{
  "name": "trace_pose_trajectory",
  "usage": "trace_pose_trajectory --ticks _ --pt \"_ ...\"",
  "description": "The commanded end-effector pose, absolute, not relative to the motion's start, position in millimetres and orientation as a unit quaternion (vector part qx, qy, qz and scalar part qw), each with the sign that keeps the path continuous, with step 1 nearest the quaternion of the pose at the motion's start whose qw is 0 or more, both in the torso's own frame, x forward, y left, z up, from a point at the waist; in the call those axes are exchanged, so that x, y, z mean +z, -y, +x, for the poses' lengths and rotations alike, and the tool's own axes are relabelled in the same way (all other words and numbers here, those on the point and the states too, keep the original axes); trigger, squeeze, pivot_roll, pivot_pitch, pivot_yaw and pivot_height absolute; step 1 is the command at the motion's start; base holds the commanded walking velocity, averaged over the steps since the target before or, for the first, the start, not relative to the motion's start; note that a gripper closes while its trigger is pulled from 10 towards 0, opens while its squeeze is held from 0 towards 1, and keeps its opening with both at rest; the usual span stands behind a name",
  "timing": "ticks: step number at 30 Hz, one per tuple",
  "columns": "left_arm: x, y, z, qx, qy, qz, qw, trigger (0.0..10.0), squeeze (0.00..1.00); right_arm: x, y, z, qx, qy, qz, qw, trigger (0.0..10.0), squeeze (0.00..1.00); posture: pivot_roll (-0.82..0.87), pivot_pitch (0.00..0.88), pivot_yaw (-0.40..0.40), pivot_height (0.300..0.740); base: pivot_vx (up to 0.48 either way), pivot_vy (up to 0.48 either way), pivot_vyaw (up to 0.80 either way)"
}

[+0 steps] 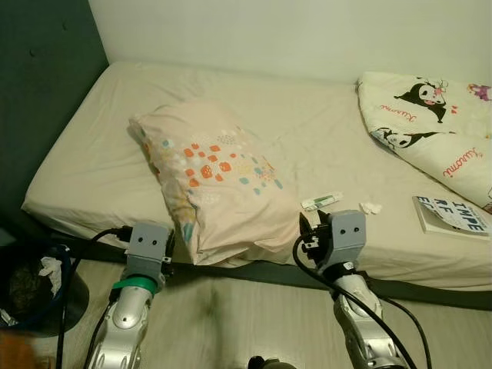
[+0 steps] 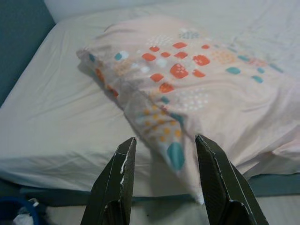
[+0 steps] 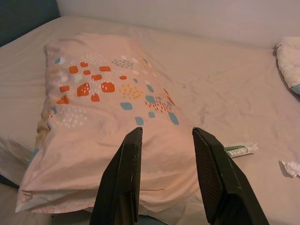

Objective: Clean up the room

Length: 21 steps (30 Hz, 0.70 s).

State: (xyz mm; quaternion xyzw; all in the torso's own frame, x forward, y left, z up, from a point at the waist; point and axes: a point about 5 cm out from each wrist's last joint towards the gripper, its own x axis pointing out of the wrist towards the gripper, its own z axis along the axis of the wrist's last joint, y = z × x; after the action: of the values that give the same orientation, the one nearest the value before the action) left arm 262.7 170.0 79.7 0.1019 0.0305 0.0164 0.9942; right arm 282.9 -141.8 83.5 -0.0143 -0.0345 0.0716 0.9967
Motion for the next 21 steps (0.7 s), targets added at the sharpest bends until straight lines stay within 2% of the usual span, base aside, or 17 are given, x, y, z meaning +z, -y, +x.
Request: trace_pose_trajectory --ticks 1,21 --pt "79.4 -168.2 261.6 0.010 -0.035 0.097 0.995 10.0 0.00 76.9 143.3 280.1 0.070 0.019 -0.015 0.997 10.0 0.00 -0.03 0.066 0.000 0.740 0.000 0.000 0.00" --pt "85.1 -166.0 268.6 0.008 -0.019 0.093 0.995 10.0 0.00 82.7 140.5 282.3 0.093 0.034 -0.004 0.995 10.0 0.00 -0.04 0.051 -0.004 0.740 0.000 0.000 0.00"
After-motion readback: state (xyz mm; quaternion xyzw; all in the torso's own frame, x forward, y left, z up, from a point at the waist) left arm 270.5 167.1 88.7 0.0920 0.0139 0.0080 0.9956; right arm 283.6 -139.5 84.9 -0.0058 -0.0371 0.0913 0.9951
